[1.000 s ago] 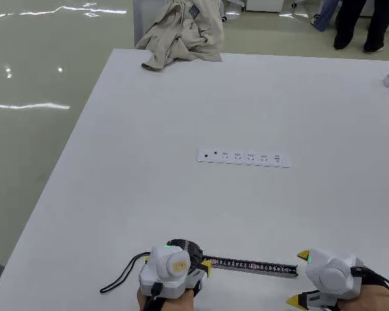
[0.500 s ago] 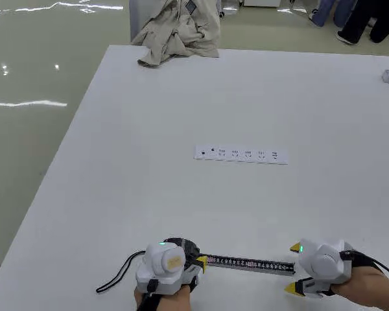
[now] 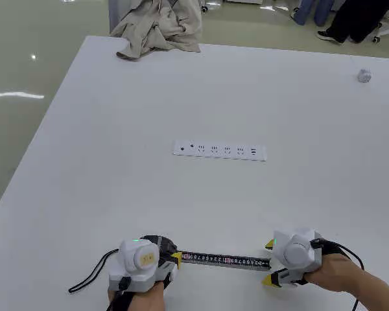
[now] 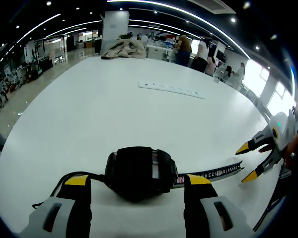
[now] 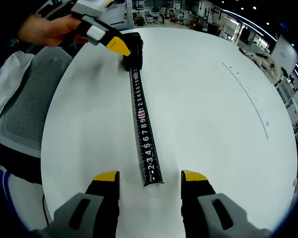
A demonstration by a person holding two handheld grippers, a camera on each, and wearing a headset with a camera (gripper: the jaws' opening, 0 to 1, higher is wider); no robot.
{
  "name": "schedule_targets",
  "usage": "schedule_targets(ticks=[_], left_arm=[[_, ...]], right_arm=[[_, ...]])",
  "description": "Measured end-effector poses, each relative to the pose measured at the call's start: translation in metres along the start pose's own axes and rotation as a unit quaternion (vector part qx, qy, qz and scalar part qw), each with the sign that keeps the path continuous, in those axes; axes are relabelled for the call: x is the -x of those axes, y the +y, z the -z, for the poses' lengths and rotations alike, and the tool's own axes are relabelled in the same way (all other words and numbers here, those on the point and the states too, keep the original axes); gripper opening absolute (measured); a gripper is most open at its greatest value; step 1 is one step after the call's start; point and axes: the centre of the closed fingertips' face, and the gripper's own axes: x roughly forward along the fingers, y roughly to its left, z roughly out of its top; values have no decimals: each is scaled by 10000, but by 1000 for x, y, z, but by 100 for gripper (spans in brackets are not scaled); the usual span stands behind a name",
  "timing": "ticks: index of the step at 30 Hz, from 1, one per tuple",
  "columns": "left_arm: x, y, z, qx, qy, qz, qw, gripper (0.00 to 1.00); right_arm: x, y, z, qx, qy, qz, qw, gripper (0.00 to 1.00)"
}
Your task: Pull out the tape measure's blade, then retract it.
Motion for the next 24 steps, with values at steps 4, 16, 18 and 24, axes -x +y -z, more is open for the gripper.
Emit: schedule_targets(ticks=[4,16,18,24], left_arm=[[-1,1,0,-17,2,0,10000,73],[-4,5,0,-6,58,-12,10000,72],[-4,5,0,-6,61,-18,10000,71],[-5,5,-1,12,52,-13,10000,71]], right_arm=[[-2,-3,1,13,34,-15,10000,50],[-7,-5,4,111,160,-196,9996,44],[-7,-5,5,120,184,-205,9995,44],[-8,-6,5,232,198,-223,9993,39]])
